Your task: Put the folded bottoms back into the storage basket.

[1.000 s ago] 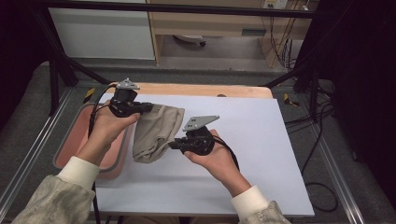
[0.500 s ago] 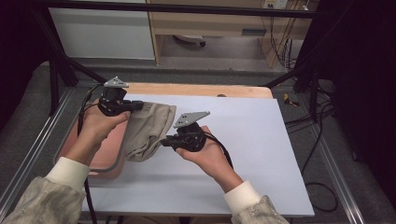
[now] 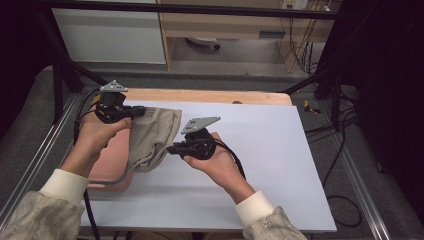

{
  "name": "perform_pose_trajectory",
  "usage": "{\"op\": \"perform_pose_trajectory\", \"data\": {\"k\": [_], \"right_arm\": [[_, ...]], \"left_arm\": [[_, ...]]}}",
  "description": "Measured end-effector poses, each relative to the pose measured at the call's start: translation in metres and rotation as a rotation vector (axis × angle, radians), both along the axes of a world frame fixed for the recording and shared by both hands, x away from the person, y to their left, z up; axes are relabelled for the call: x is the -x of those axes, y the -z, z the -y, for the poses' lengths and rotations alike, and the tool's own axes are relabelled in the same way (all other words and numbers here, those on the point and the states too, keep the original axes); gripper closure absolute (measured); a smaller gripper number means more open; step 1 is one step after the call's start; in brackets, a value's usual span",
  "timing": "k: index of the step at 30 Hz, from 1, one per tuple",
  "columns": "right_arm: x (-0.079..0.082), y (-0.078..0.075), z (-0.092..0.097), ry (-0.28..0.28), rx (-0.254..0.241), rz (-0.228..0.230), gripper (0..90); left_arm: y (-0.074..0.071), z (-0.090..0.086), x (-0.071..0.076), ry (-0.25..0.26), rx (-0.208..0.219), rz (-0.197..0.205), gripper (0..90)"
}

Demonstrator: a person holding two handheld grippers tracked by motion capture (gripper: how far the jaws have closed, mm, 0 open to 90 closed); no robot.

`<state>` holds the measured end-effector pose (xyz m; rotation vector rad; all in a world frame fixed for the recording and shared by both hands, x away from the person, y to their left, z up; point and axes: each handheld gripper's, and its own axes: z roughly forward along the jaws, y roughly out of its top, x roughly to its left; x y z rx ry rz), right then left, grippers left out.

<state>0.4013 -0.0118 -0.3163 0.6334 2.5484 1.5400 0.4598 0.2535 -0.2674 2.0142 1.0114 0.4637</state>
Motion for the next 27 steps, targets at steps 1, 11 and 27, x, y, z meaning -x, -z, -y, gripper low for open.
{"op": "perform_pose_trajectory", "data": {"k": [1,11,27], "right_arm": [[0.000,0.000,-0.001,-0.001,0.002,-0.001,85.2],[-0.004,-0.008,-0.014,-0.022,-0.006,0.014,85.2],[-0.012,-0.008,-0.040,-0.061,-0.009,0.014,85.2]], "left_arm": [[-0.001,-0.001,0.000,0.001,0.000,0.001,88.0],[-0.011,-0.016,0.001,-0.021,0.011,0.013,88.0],[-0.014,-0.037,0.000,-0.038,-0.002,0.008,88.0]]}}
